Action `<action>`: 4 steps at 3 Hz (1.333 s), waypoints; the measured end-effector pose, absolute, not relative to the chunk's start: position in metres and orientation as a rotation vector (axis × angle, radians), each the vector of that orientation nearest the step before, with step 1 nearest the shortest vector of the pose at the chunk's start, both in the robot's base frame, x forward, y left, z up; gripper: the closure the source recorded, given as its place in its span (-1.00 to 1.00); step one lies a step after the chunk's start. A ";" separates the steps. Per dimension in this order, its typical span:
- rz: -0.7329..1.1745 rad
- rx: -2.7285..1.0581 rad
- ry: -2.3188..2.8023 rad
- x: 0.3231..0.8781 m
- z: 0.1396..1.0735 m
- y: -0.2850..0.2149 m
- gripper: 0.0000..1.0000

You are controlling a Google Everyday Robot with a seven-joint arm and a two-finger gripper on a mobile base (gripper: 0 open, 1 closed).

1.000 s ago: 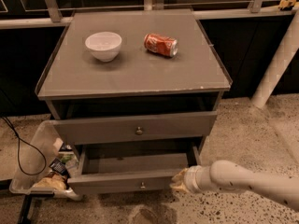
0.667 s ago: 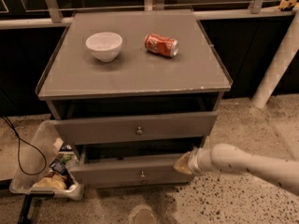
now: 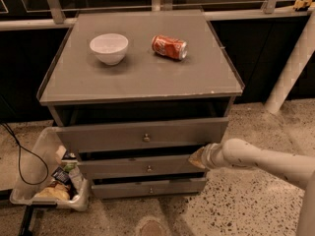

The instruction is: Close middle drawer

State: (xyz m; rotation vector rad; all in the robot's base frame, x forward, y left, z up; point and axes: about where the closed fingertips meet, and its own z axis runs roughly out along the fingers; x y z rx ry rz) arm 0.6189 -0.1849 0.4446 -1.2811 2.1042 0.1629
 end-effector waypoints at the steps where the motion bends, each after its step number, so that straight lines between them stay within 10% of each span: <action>1: 0.194 -1.303 2.110 0.584 0.452 -0.183 1.00; 4: 0.312 -1.396 2.097 0.534 0.452 -0.163 1.00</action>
Offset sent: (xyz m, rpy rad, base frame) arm -0.2025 0.0296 0.0390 0.1014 0.1397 0.2050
